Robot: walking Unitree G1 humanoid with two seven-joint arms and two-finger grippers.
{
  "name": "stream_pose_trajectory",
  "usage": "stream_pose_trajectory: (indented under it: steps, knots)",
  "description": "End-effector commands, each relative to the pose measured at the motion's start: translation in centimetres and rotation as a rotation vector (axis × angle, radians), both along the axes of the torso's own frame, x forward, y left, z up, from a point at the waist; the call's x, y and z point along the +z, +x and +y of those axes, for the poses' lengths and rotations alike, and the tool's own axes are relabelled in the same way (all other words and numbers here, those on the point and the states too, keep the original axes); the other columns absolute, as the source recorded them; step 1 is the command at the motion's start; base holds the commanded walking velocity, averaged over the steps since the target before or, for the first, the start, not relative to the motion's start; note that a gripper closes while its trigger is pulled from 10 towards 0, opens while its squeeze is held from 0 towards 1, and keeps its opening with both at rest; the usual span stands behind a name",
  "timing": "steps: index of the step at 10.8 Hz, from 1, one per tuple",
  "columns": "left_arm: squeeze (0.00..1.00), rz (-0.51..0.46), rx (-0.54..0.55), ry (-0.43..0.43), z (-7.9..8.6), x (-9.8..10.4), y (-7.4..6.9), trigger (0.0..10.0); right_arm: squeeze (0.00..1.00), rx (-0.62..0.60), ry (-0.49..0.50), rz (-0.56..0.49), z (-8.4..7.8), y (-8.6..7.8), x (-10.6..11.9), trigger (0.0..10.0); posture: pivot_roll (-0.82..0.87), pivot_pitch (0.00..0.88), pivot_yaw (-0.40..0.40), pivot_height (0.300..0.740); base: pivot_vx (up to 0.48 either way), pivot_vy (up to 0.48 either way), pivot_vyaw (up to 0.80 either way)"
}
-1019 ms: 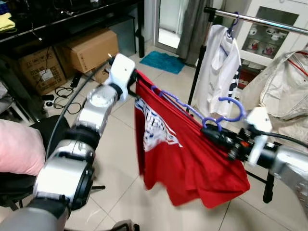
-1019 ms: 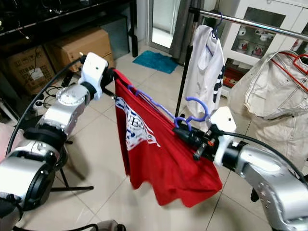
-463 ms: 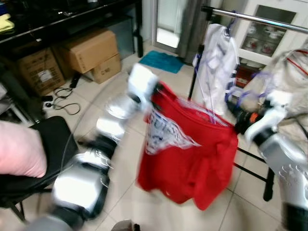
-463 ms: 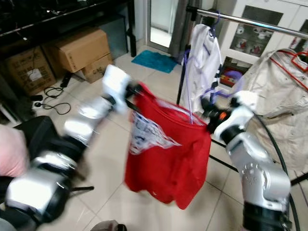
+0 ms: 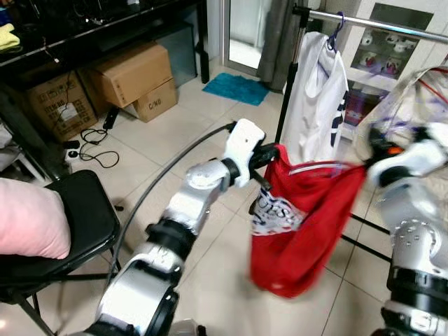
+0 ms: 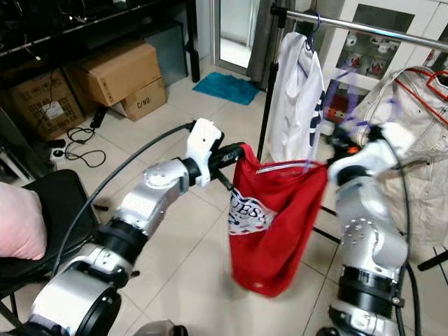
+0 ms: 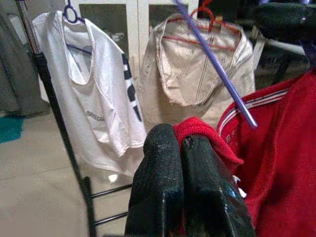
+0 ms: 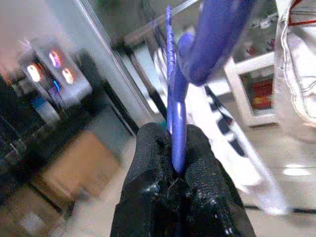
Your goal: Hang hanger
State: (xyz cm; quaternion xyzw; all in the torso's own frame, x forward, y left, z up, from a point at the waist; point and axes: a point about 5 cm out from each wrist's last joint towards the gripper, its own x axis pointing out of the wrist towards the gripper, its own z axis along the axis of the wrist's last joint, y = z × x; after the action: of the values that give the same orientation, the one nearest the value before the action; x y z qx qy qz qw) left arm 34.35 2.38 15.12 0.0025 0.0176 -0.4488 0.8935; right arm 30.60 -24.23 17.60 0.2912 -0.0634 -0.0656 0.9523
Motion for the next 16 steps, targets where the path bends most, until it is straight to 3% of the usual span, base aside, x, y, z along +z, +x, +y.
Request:
stream_pose_trajectory:
  steps: [1, 2, 3, 4, 5, 6, 7, 8, 10, 12, 13, 14, 15, 16]
  knots:
    - [0.00, -0.007, -0.008, -0.116, 0.0, 1.8, 0.1, 0.0, 0.00, 0.013, 0.190, -0.149, 0.1, 0.0, 1.4, 0.0, -0.02, 0.000, 0.049, 0.740, 0.000, 0.000, 0.00]
    - [0.00, -0.006, 0.014, -0.245, 0.9, 3.4, 0.4, 0.0, 0.00, 0.064, 0.370, -0.256, 0.3, -0.1, 2.1, 0.0, -0.02, 0.000, 0.050, 0.740, 0.000, 0.000, 0.00]
    - [0.00, -0.003, 0.072, -0.376, 2.9, 5.3, 1.4, 0.0, 0.00, 0.200, 0.285, -0.288, 1.5, -0.5, 2.6, 0.0, -0.02, 0.000, 0.050, 0.740, 0.000, 0.000, 0.00]
    - [0.00, -0.008, 0.128, -0.440, 4.7, 6.6, 2.3, 0.0, 0.00, 0.270, -0.004, -0.200, 2.8, -0.5, 2.0, 0.0, -0.02, 0.000, 0.051, 0.740, 0.000, 0.000, 0.00]
    - [0.00, -0.025, 0.163, -0.481, 6.2, 7.9, 2.9, 0.0, 0.00, 0.244, -0.219, -0.107, 3.0, -0.2, 0.8, 0.0, -0.01, 0.000, 0.050, 0.740, 0.000, 0.000, 0.00]
    - [0.00, -0.041, 0.178, -0.505, 7.2, 9.1, 3.3, 0.0, 0.00, 0.202, -0.337, -0.065, 2.6, -0.1, 0.1, 0.0, -0.01, 0.000, 0.048, 0.740, 0.000, 0.000, 0.00]
    - [0.00, -0.057, 0.138, -0.491, 7.2, 9.9, 3.1, 0.0, 0.00, 0.139, -0.280, -0.109, 2.4, 0.0, 0.7, 0.0, -0.01, 0.000, 0.049, 0.740, 0.000, 0.000, 0.00]
    - [0.00, -0.030, 0.072, -0.468, 5.9, 9.3, 2.4, 0.0, 0.00, 0.123, -0.189, -0.166, 2.4, 0.0, 1.4, 0.0, -0.01, 0.000, 0.050, 0.740, 0.000, 0.000, 0.00]
    - [0.00, 0.086, -0.097, -0.226, 2.0, 4.7, 0.0, 0.0, 0.00, -0.008, 0.178, -0.301, 0.9, 0.1, 2.7, 0.0, -0.01, 0.000, 0.052, 0.740, 0.000, 0.000, 0.00]
    - [0.00, 0.137, -0.166, -0.149, 0.3, 2.4, -1.8, 0.0, 0.00, -0.042, 0.374, -0.351, -0.5, -0.2, 2.7, 0.0, -0.01, 0.000, 0.057, 0.740, 0.000, 0.000, 0.00]
    - [0.00, 0.136, -0.121, -0.114, 0.7, 1.9, -1.5, 0.0, 0.00, -0.037, 0.327, -0.336, -0.7, -0.4, 2.6, 0.0, -0.02, 0.000, 0.062, 0.740, 0.000, 0.000, 0.00]
    - [0.00, 0.125, -0.056, -0.094, 1.6, 1.7, -0.9, 0.0, 0.00, -0.015, 0.177, -0.262, -0.5, -0.5, 2.1, 0.0, -0.02, 0.000, 0.064, 0.740, 0.000, 0.000, 0.00]
    - [0.00, 0.102, 0.090, -0.053, 4.3, 1.2, 0.0, 0.0, 0.00, 0.022, -0.123, -0.088, -0.1, -1.1, 0.5, 0.0, -0.02, 0.000, 0.068, 0.740, 0.000, 0.000, 0.00]
    - [0.00, 0.091, 0.174, 0.004, 6.1, 0.3, 0.1, 0.0, 0.00, 0.030, -0.272, 0.029, -0.3, -1.9, -1.2, 0.0, -0.02, 0.000, 0.066, 0.740, 0.000, 0.000, 0.00]
